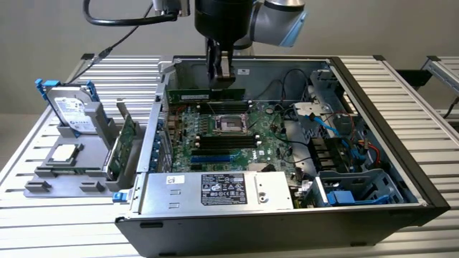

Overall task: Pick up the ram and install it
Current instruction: 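Pick up the ram and move it above insertion slot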

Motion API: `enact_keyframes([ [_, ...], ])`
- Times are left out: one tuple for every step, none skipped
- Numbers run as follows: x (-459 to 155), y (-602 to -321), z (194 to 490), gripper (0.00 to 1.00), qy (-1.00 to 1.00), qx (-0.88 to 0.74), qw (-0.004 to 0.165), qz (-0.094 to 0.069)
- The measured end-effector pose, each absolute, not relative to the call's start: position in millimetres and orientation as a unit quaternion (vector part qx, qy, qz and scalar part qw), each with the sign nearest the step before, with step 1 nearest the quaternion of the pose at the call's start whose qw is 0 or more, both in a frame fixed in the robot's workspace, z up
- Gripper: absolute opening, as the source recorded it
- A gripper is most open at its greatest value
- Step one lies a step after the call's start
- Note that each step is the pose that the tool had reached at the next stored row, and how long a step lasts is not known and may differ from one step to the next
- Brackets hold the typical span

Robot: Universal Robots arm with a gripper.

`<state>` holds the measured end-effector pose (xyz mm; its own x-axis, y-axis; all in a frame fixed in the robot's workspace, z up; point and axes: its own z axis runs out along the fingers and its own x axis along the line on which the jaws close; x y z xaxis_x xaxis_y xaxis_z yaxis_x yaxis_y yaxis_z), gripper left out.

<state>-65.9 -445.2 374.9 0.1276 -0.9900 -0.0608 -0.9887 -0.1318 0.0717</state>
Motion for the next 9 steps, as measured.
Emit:
enact_keyframes([
  [-58, -439, 371, 0.14, -0.659, 0.751, 0.007, -0.047],
  [-55, -436, 369, 0.14, -0.659, 0.751, 0.007, -0.047],
  [-52, -433, 368, 0.14, -0.659, 0.751, 0.007, -0.047],
  [-50, -429, 366, 0.14, -0.659, 0.751, 0.007, -0.047],
  [-48, -425, 364, 0.14, -0.659, 0.751, 0.007, -0.047],
  [-47, -421, 362, 0.14, -0.659, 0.751, 0.007, -0.047],
  [-46, -417, 361, 0.14, -0.659, 0.751, 0.007, -0.047],
  [-45, -412, 359, 0.14, -0.659, 0.751, 0.007, -0.046],
  [-45, -409, 358, 0.14, -0.659, 0.751, 0.008, -0.046],
])
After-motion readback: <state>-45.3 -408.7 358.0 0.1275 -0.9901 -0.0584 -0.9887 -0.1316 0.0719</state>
